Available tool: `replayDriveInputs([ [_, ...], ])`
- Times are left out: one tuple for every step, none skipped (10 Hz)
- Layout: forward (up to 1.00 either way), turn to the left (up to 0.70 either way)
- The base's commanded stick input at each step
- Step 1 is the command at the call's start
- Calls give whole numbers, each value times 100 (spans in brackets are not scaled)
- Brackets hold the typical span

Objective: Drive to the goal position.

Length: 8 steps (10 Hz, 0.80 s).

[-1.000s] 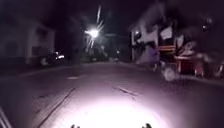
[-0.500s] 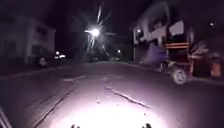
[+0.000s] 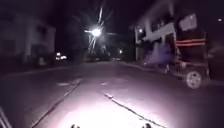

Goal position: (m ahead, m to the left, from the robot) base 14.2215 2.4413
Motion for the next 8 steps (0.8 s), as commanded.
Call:
replayDriveInputs([
  [85, -25],
  [85, -34],
  [85, -8],
  [85, 0],
  [85, 0],
  [85, 0],
  [85, 0],
  [85, 0],
])
